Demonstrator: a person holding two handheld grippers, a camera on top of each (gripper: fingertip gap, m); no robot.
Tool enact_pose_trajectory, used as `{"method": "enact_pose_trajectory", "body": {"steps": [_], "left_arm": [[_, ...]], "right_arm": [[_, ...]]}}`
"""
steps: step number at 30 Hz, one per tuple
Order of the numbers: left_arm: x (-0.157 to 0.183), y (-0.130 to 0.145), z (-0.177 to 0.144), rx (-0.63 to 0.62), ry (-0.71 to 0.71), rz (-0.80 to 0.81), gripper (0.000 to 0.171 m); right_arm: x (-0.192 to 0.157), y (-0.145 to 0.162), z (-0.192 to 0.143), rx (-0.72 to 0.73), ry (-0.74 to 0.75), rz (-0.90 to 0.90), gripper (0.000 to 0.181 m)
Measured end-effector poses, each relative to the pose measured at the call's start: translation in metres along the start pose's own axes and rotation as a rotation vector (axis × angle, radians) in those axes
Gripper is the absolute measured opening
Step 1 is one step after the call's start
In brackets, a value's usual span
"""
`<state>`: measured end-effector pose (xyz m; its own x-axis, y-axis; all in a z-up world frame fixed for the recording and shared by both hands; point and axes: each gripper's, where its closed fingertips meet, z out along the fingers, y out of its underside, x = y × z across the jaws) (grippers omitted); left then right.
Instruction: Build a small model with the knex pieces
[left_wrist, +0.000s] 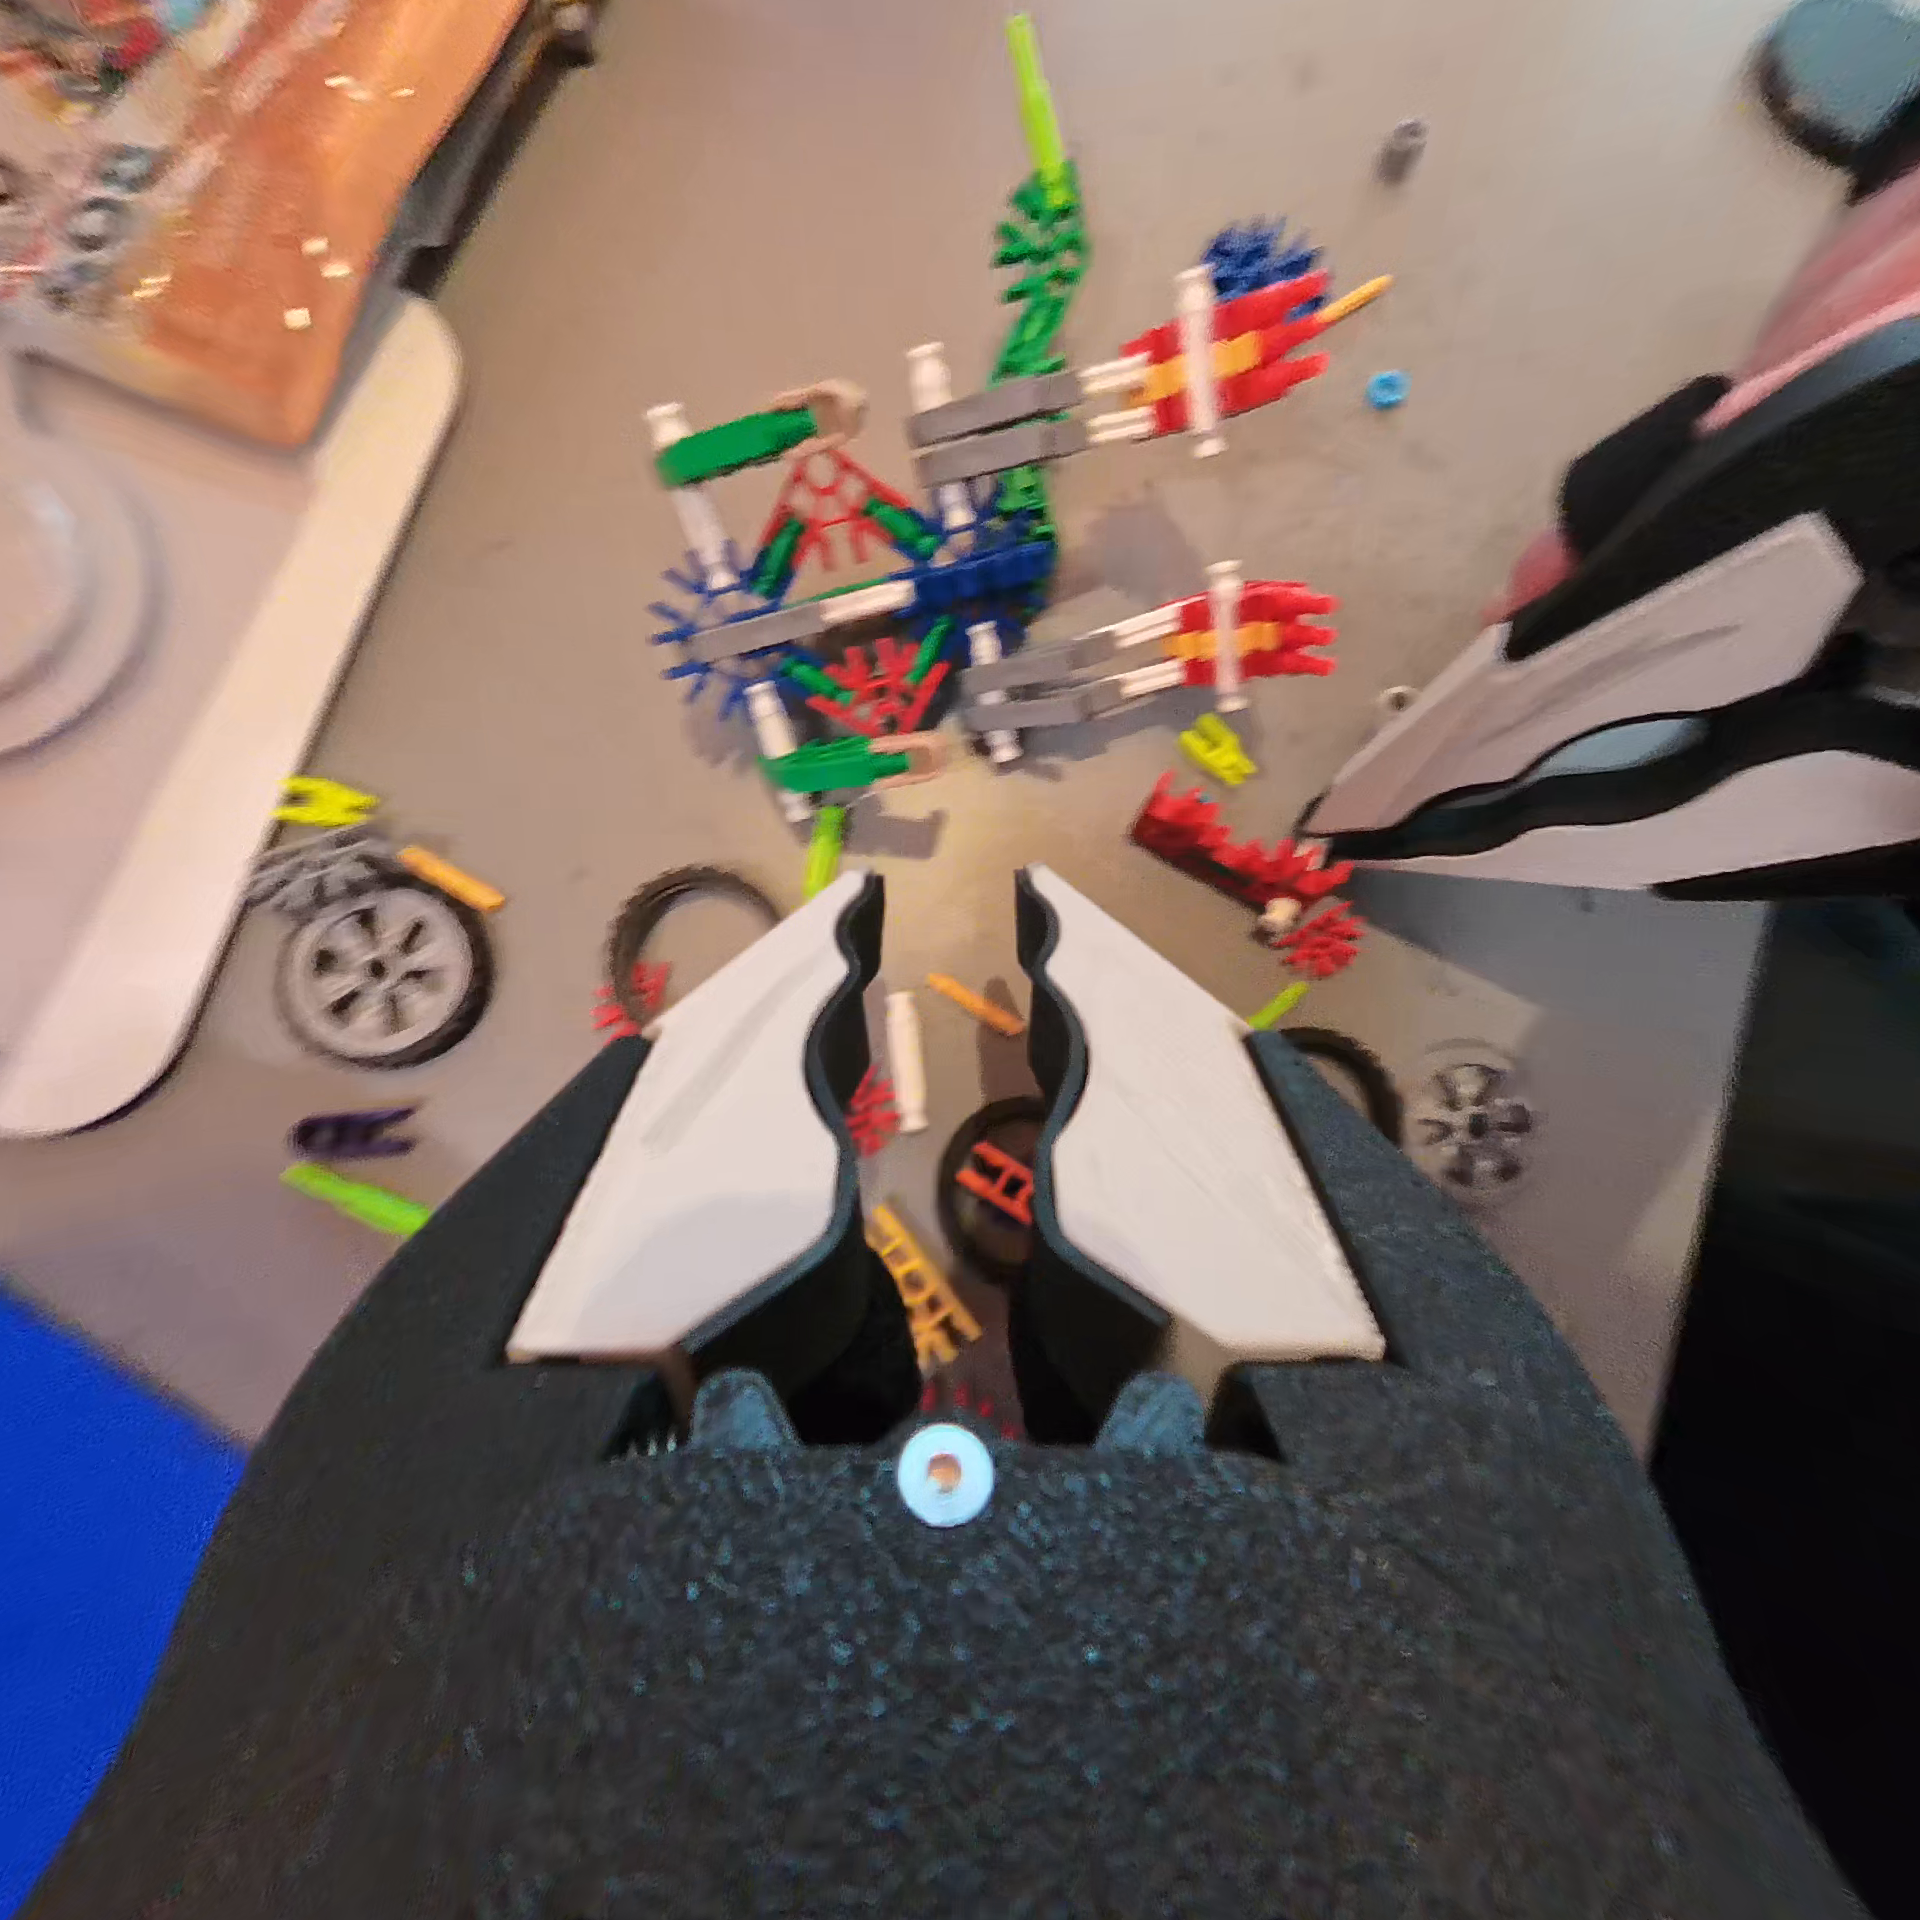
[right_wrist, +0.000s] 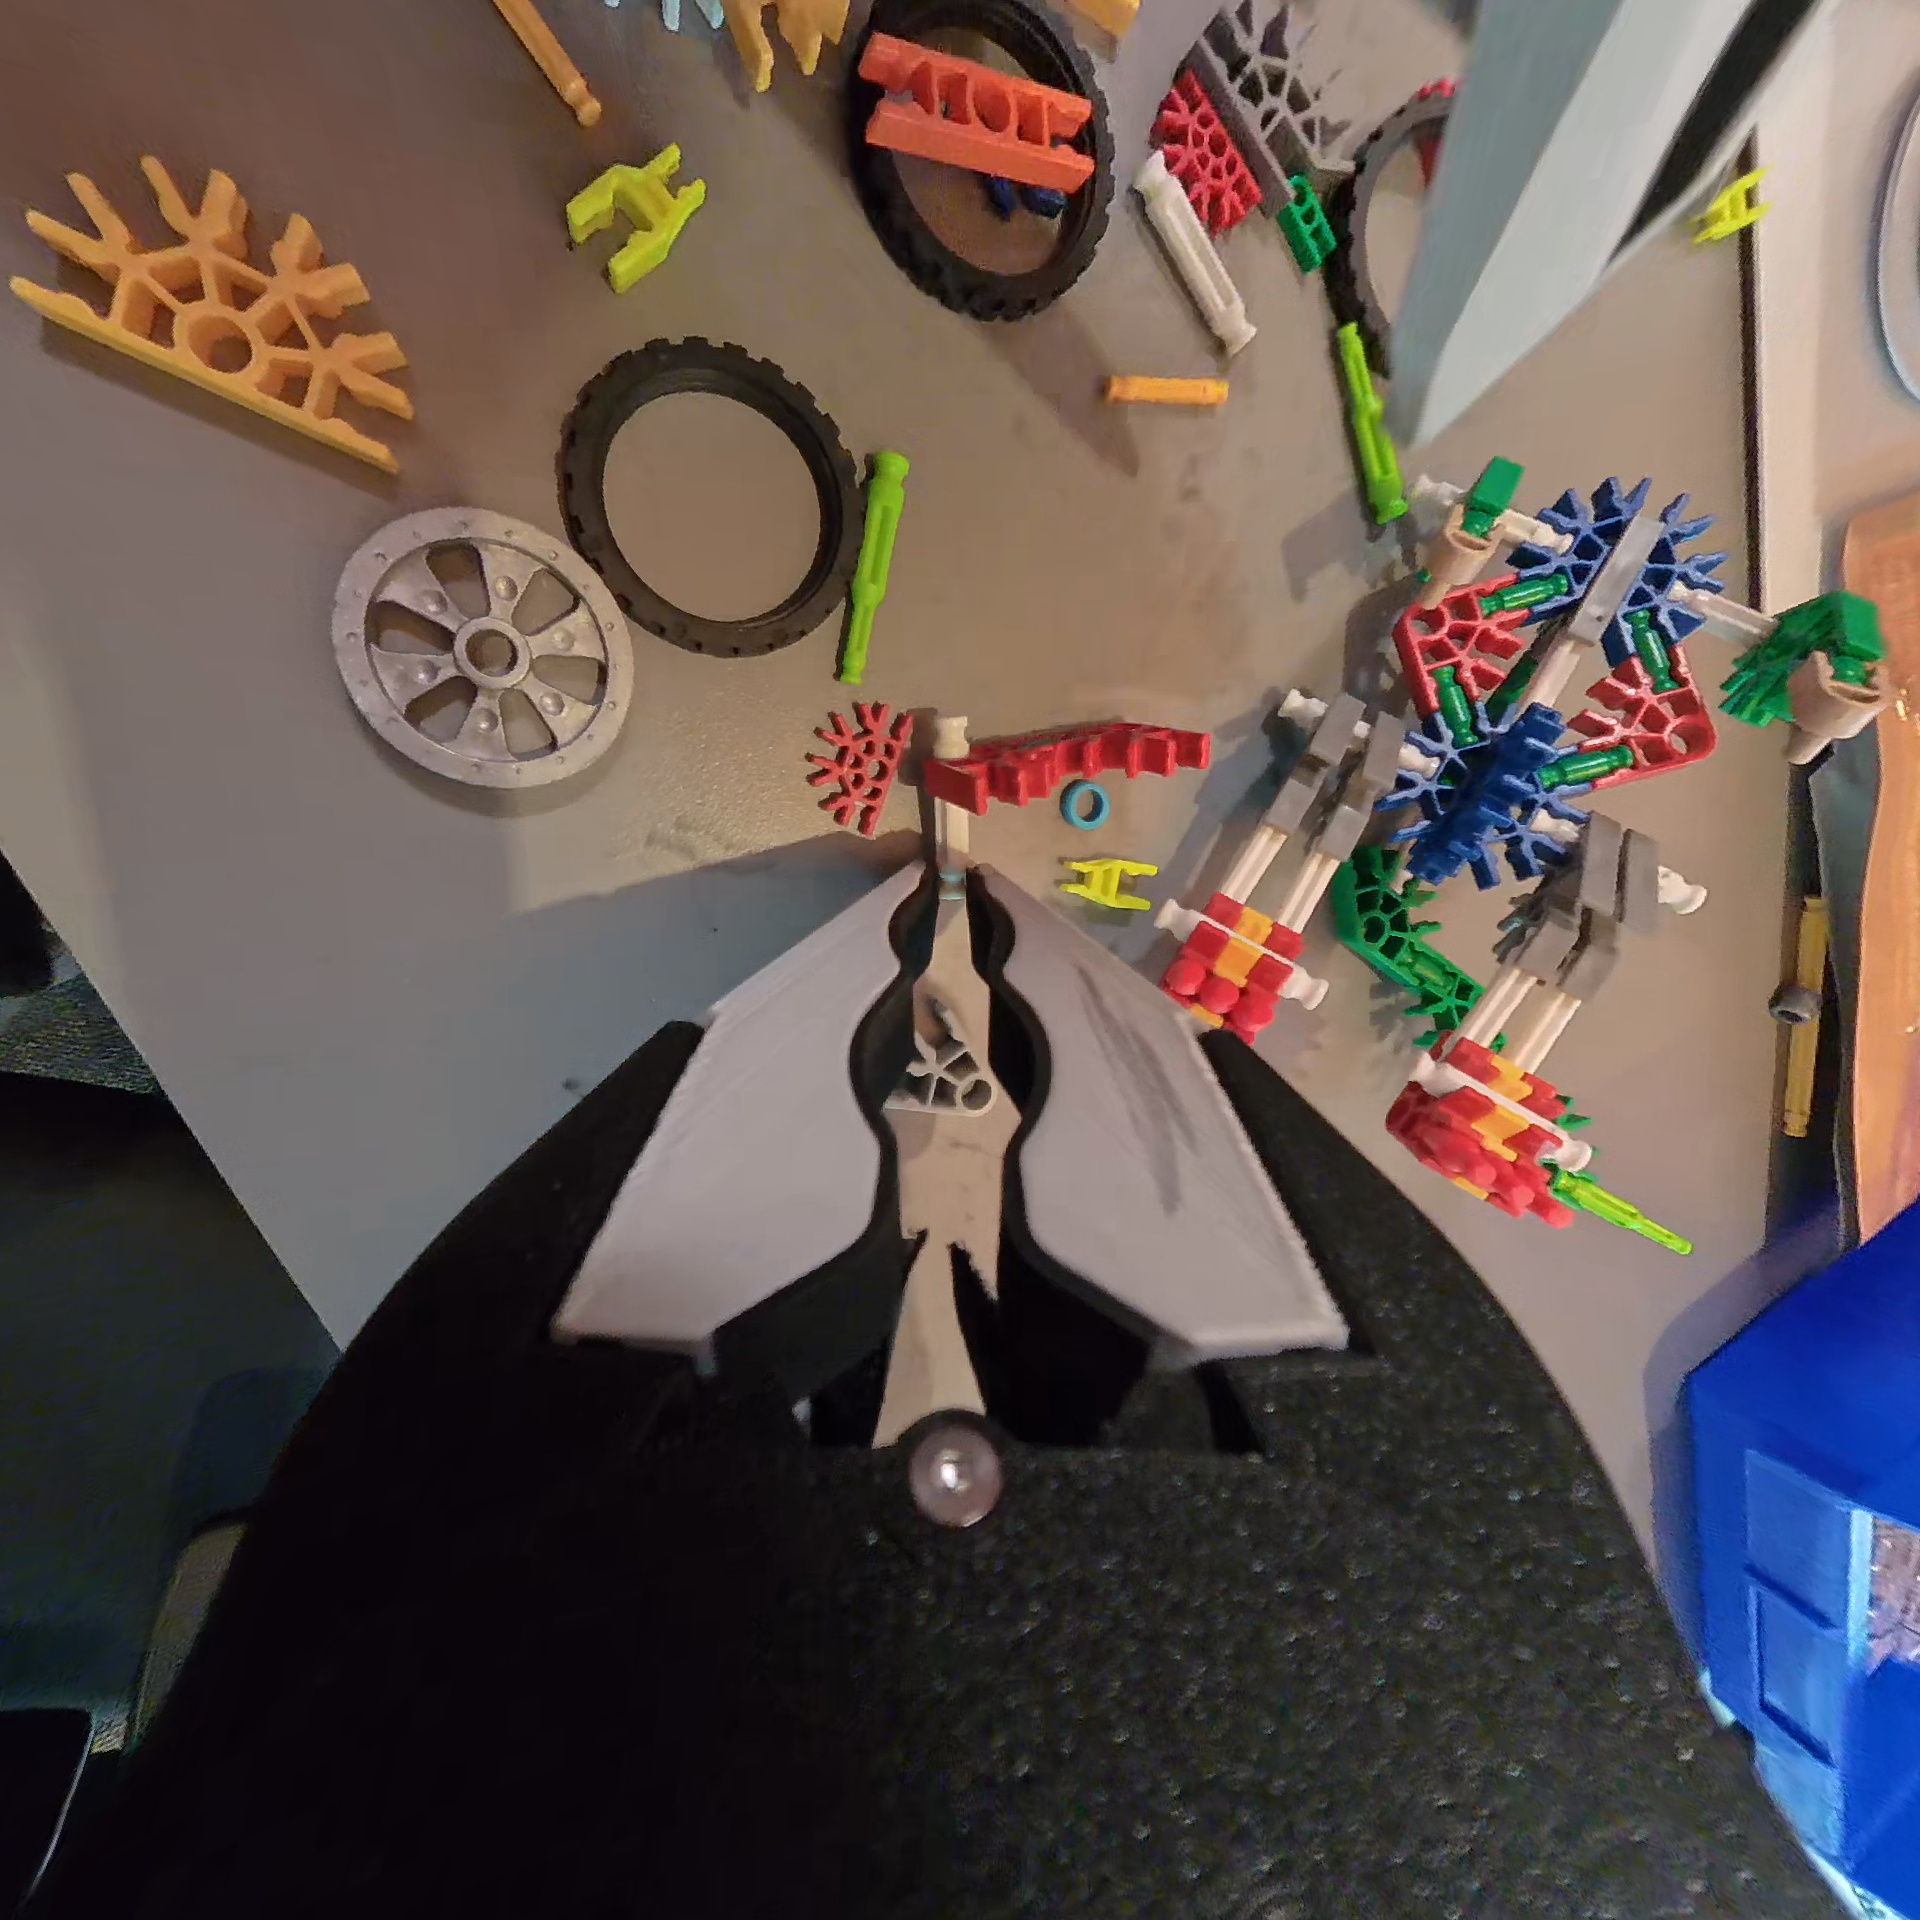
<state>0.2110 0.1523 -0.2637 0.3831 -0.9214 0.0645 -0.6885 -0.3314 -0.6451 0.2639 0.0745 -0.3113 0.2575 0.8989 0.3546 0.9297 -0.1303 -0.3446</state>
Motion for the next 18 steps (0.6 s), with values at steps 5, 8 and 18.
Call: {"method": "enact_pose_trajectory", "body": {"steps": [5,8,18], "left_arm": [[-0.029,0.023,-0.003,-0.127,-0.129,-0.019,0.025],[-0.034,0.043,0.0,-0.23,-0.147,-0.027,0.029],[-0.056,0.066,-0.007,-0.327,-0.228,-0.064,0.028]], "right_arm": [[0.0,0.0,0.0,0.006,-0.009,0.005,0.005],[0.0,0.0,0.0,0.013,-0.012,0.011,0.005],[0.0,0.0,0.0,0.033,-0.007,0.025,0.005]]}}
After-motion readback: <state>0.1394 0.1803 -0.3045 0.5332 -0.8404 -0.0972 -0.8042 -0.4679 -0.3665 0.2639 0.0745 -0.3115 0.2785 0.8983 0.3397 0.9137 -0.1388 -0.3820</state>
